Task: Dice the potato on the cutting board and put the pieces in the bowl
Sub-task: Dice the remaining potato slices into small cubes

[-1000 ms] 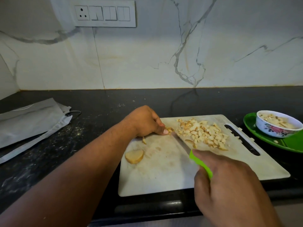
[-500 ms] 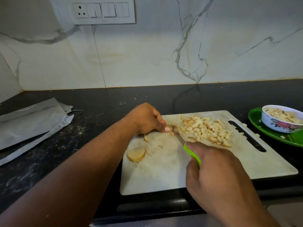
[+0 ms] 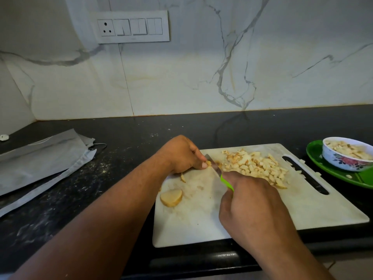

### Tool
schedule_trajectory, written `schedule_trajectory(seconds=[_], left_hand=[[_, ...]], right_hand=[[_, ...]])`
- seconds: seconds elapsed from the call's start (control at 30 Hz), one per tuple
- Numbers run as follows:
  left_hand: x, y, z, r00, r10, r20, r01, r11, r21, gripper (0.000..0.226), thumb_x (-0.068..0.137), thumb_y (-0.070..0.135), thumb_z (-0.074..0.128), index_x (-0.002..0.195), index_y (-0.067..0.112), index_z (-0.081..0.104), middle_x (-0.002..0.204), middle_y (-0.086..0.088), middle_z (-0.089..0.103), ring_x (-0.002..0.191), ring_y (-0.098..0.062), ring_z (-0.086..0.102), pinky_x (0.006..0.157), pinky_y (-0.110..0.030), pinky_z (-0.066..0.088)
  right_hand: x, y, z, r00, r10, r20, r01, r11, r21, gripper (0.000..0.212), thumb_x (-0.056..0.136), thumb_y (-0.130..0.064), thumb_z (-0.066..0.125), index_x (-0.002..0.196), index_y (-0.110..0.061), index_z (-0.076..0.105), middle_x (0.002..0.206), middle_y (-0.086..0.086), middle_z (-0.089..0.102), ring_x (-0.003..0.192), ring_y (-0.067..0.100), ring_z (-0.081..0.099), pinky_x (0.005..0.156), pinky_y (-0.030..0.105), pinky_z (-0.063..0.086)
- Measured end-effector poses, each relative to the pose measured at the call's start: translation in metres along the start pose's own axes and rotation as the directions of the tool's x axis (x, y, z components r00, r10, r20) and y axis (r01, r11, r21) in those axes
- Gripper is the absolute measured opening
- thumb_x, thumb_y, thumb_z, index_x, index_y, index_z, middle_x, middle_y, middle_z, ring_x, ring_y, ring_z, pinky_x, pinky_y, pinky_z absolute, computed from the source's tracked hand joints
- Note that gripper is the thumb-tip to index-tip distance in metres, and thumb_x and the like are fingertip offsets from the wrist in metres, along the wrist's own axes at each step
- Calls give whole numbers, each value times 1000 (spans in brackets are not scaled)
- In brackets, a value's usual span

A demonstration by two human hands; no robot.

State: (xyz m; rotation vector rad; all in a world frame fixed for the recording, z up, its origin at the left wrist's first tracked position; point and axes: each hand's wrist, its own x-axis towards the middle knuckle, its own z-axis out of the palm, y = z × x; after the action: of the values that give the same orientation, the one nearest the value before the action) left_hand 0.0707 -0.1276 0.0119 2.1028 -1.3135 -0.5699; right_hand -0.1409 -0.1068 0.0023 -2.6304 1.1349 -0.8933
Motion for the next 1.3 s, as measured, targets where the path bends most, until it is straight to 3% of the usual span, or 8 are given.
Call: schedule_trajectory(seconds=[0.2, 0.4, 0.53, 0.67, 0.8, 0.9, 1.17, 1.3], left_hand=[[5, 3, 0, 1000, -23, 9, 23, 999, 32, 13, 79, 22, 90, 74, 30, 80, 81, 14, 77, 82, 0, 68, 66, -16, 45], [3, 0, -1, 1000, 12, 27, -13, 1000, 24, 9, 81, 23, 89, 79, 29, 82, 83, 14, 78, 84, 0, 68, 68, -14, 45], [-4, -6, -8, 992, 74, 100, -75, 997, 8, 8, 91, 28, 80, 98, 30, 84, 94, 16, 79, 91, 2, 69, 79, -12, 48], [-9, -11, -17, 985, 129, 114, -119, 989, -91, 10, 94, 18, 76, 102, 20, 83, 83, -1, 79, 69, -5, 69, 75, -17, 56], [-10, -9, -17, 984, 139, 114, -116, 975, -188, 18, 93, 4, 74, 106, 16, 80, 91, -3, 81, 85, -16, 77, 83, -28, 63], [-9, -8, -17, 984, 131, 124, -97, 964, -248, 23, 97, 0, 69, 109, 18, 76, 90, -7, 81, 77, -13, 75, 74, -25, 63], [-12, -11, -45, 979, 177, -100, -177, 984, 4, 9, 95, 19, 76, 93, 26, 81, 86, 11, 79, 83, -9, 76, 82, -31, 62], [-18, -21, -68, 997, 72, 37, -79, 971, 224, 4, 90, 31, 80, 93, 34, 79, 87, 17, 76, 89, -6, 72, 94, -37, 58]], right_hand=[[-6, 3, -4, 997, -11, 72, 13, 1000, -22, 42, 93, -28, 49, 135, -33, 53, 103, -11, 65, 79, 8, 48, 73, 16, 44], [-29, 12, -26, 993, -6, 114, 11, 999, -44, 44, 93, -34, 48, 137, -40, 49, 106, -15, 66, 90, 7, 57, 80, 18, 44], [-33, 16, -31, 999, 25, 40, -26, 1000, 15, 43, 92, -33, 50, 134, -40, 52, 83, -16, 57, 76, 7, 49, 71, 19, 40], [-24, 2, -22, 998, 11, -60, -9, 1000, 29, 43, 93, -33, 50, 136, -37, 49, 93, -17, 63, 76, 4, 44, 70, 16, 37], [-8, -10, -6, 997, 12, -81, -12, 1000, 10, 40, 94, -30, 48, 133, -34, 49, 94, -13, 64, 75, 7, 41, 68, 18, 37], [-4, -7, -3, 993, 35, -109, -31, 999, 34, 41, 93, -29, 49, 134, -34, 50, 90, -12, 63, 73, 8, 43, 67, 20, 38], [-11, -21, -3, 999, -42, -5, 43, 993, 108, 38, 94, -33, 48, 132, -37, 46, 80, -14, 51, 68, 7, 47, 59, 15, 36], [-15, -19, -3, 994, -60, 90, 56, 998, 42, 34, 91, -32, 47, 124, -36, 46, 76, -11, 51, 66, 10, 49, 56, 23, 38]])
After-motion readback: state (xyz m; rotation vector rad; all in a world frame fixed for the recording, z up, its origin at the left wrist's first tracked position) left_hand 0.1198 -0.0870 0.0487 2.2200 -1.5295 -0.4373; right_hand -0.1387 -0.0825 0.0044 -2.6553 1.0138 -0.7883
